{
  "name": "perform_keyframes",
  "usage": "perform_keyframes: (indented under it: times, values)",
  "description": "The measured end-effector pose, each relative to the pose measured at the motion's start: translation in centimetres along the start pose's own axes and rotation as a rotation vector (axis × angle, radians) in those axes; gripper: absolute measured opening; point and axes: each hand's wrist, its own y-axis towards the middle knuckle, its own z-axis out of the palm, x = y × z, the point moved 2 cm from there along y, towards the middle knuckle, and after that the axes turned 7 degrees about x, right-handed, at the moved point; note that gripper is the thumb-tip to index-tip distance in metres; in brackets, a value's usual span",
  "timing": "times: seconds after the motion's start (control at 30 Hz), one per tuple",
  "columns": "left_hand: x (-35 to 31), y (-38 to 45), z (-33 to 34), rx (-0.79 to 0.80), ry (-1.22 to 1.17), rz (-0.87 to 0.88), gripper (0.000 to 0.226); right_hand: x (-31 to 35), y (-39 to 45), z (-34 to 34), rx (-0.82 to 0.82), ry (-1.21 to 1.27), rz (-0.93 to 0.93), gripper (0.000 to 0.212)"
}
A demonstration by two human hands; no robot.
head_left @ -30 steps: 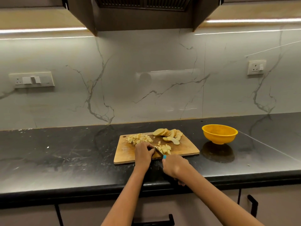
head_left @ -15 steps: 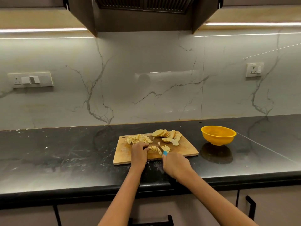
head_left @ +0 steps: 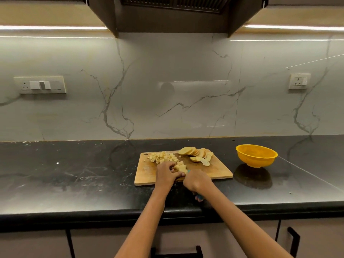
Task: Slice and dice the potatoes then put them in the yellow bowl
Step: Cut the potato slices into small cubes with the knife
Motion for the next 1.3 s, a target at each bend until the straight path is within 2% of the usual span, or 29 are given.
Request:
perform_keyframes:
  times: [0.03, 0.13, 0.17, 0.23, 0.33, 0.4, 0.47, 0.5, 0.67, 0.77, 0.87, 1.07, 1.13, 1.23, 1.3]
  values:
    - [0.0, 0.0, -0.1, -0.002, 0.010, 0.004, 0.029, 0.3, 0.1, -0.2, 0.010, 0.050, -0.005, 0.029]
    - [0.0, -0.1, -0.1, -0.004, -0.001, -0.001, 0.026, -0.5, 0.4, -0.8, -0.024, 0.114, -0.010, 0.030]
    - [0.2, 0.0, -0.1, -0.014, -0.004, -0.001, 0.031, -1.0, 0.2, -0.9, -0.035, 0.099, -0.004, 0.030]
    - [0.5, 0.3, 0.2, -0.008, 0.012, -0.020, 0.060, -2.0, 0.3, -0.8, -0.052, 0.022, 0.004, 0.030]
    - [0.2, 0.4, 0.3, -0.016, 0.037, -0.020, 0.068, -2.1, 0.4, 0.1, -0.042, -0.115, -0.004, 0.031]
    - [-0.1, 0.3, 0.5, -0.032, 0.056, -0.006, 0.057, -1.1, 0.5, 0.5, 0.001, -0.086, -0.027, 0.031]
    - [-0.2, 0.3, 0.4, -0.051, 0.099, 0.014, 0.032, 0.0, 0.5, 0.4, 0.032, -0.001, -0.038, 0.029]
    - [-0.1, 0.4, 0.4, -0.065, 0.121, 0.022, 0.027, 0.3, 0.7, 0.3, 0.029, 0.043, -0.048, 0.030]
    - [1.2, 1.9, -1.0, -0.161, 0.224, -0.060, 0.042, -1.0, 1.8, -0.8, -0.113, 0.108, -0.056, 0.039]
    - [2.3, 2.9, -1.8, -0.180, 0.243, -0.074, 0.038, -1.6, 1.8, -0.8, -0.057, 0.052, -0.020, 0.033]
    - [2.9, 3.4, -2.0, -0.195, 0.196, -0.083, 0.028, -0.4, 2.9, -0.3, -0.075, -0.047, -0.107, 0.030]
    - [3.8, 3.7, -4.0, -0.224, 0.093, -0.040, 0.012, 0.3, 6.1, -1.7, -0.296, -0.030, -0.280, 0.036]
    - [4.9, 3.9, -5.2, -0.123, 0.054, -0.051, 0.017, -0.4, 7.1, -2.2, -0.356, -0.029, -0.304, 0.040]
    - [5.7, 3.6, -5.9, 0.176, -0.049, -0.071, 0.030, -1.2, 8.5, -2.6, -0.401, 0.000, -0.325, 0.042]
    - [5.5, 3.4, -5.7, 0.228, -0.032, -0.052, 0.029, -1.2, 9.2, -2.5, -0.417, 0.010, -0.352, 0.039]
